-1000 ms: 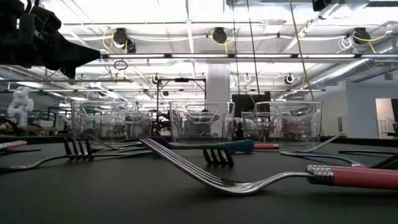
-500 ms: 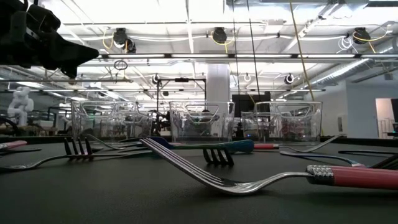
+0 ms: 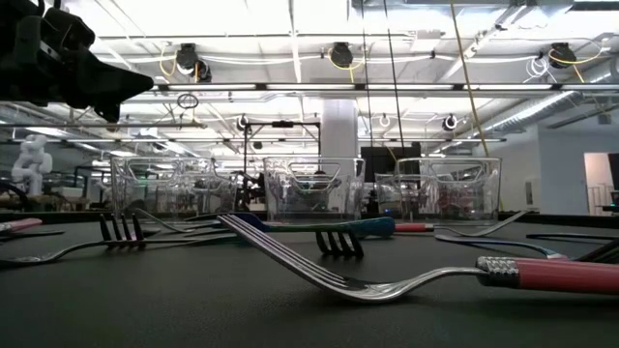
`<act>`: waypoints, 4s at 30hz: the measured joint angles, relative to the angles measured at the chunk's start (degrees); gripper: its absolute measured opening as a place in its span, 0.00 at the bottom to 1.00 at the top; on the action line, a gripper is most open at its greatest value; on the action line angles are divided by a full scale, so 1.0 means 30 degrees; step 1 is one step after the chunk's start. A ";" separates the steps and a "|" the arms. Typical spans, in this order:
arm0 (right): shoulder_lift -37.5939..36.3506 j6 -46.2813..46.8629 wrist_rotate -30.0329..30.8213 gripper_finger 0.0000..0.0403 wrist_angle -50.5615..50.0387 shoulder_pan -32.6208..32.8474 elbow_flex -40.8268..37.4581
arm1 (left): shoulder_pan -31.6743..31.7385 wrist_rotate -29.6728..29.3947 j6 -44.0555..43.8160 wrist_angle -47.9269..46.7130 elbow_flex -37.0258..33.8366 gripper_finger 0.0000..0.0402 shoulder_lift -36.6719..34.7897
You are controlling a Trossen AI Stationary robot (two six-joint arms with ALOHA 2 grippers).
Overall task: Sort silverware by color (type)
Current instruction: Put the pink fork into the right transparent bin
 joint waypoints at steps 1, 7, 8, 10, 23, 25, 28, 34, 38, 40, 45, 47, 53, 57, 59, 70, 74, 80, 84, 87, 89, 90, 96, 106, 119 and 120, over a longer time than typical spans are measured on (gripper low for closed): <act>0.0040 0.0094 0.0000 0.03 -0.0117 0.0007 0.0000 | 0.0000 -0.0003 0.0036 -0.0004 -0.0001 0.06 0.0001; 0.0296 0.0178 0.0002 0.03 -0.0963 0.0569 0.0000 | 0.0000 -0.0023 0.2157 0.0006 0.0003 0.06 -0.0001; 0.0345 0.0179 0.0001 0.03 -0.1074 0.0739 0.0000 | 0.0000 -0.0025 0.2128 0.0030 0.0002 0.06 0.0003; 0.0465 0.0178 0.0000 0.03 -0.1218 0.1098 0.0000 | 0.0000 -0.0014 0.2000 0.0102 0.0011 0.06 0.0001; 0.1730 0.0724 0.0095 0.03 -0.2211 0.2882 -0.0953 | 0.0000 -0.0171 0.0857 0.0111 0.0818 0.06 0.0004; 0.1891 0.0766 0.0107 0.03 -0.2191 0.3020 -0.1128 | 0.0000 -0.0234 0.0931 0.0229 0.1365 0.06 0.0004; 0.2102 0.0965 0.0135 0.03 -0.2174 0.3138 -0.1507 | 0.0000 -0.0470 0.1519 -0.0190 0.2152 0.06 0.0004; 0.2633 0.2360 0.0153 0.03 -0.1580 0.3152 -0.2668 | 0.0000 -0.1276 0.0494 -0.3088 0.4447 0.06 0.0011; 0.3124 0.2550 0.0160 0.03 -0.0743 0.3152 -0.4031 | 0.0000 -0.0880 -0.0489 -0.3848 0.5678 0.06 0.0004; 0.3396 0.2595 0.0153 0.03 -0.0114 0.3152 -0.4704 | 0.0000 -0.0396 -0.0499 -0.3764 0.6168 0.06 0.0004; 0.4172 0.3537 0.0168 0.03 0.1103 0.3152 -0.5888 | 0.0000 0.0110 0.0066 -0.3019 0.7497 0.06 0.0007; 0.4520 0.3899 0.0178 0.03 0.1648 0.3214 -0.6291 | 0.0000 0.0710 0.0792 -0.1711 0.7667 0.06 0.0011; 0.5722 0.4053 0.1985 0.03 0.2344 0.3878 -0.6630 | 0.0000 0.1498 0.1520 0.0346 0.8082 0.06 0.0164; 0.6425 0.4054 0.2106 0.03 0.2905 0.4226 -0.6630 | 0.0000 0.1490 0.0956 -0.1304 0.9111 0.06 0.1132; 0.6691 0.4054 0.2106 0.03 0.2969 0.4382 -0.6630 | 0.0000 0.1493 0.0546 -0.1832 0.9624 0.06 0.1970; 0.8241 0.4548 0.2572 0.03 0.2625 0.4427 -0.6630 | 0.0000 0.1483 -0.0015 -0.4271 1.3624 0.06 0.7894; 0.8922 0.4550 0.2586 0.03 0.2441 0.4420 -0.6630 | 0.0000 0.1476 -0.0004 -0.5944 1.4845 0.06 0.9544; 1.0133 0.5352 0.2608 0.07 0.2233 0.4396 -0.6630 | 0.0000 0.1527 0.0010 -0.5738 1.4961 0.06 1.0534; 1.0839 0.6181 0.2608 0.16 0.1367 0.4362 -0.6630 | 0.0000 0.1578 -0.0008 -0.6025 1.4782 0.06 1.0823; 1.1260 0.6521 0.2667 0.25 0.0796 0.4362 -0.6630 | -0.0015 0.1544 -0.0847 -0.6047 1.4371 0.06 1.1174; 1.1488 0.6463 0.3062 0.31 0.0638 0.4421 -0.6630 | -0.0007 0.1463 -0.1440 -0.5430 1.3801 0.06 1.1421; 1.1600 0.6422 0.3126 0.34 0.0587 0.4427 -0.6630 | -0.0013 0.1456 -0.1599 -0.4879 1.3517 0.06 1.1566; 1.2211 0.6238 0.4302 0.47 0.0661 0.4503 -0.6630 | -0.0086 0.0895 -0.1934 -0.1823 1.1675 0.06 1.2318; 1.3368 0.6029 0.4972 0.61 0.1429 0.4595 -0.6709 | -0.0958 -0.0135 -0.1281 -0.0499 1.1041 0.14 1.3265; 1.3665 0.6535 0.4926 0.61 0.3076 0.3925 -0.7635 | -0.1791 -0.1633 -0.0431 0.0295 1.1041 0.56 1.4420; 1.3667 0.6517 0.4914 0.61 0.3084 0.3816 -0.7635 | -0.1785 -0.1579 -0.0437 0.0284 1.1041 0.57 1.4493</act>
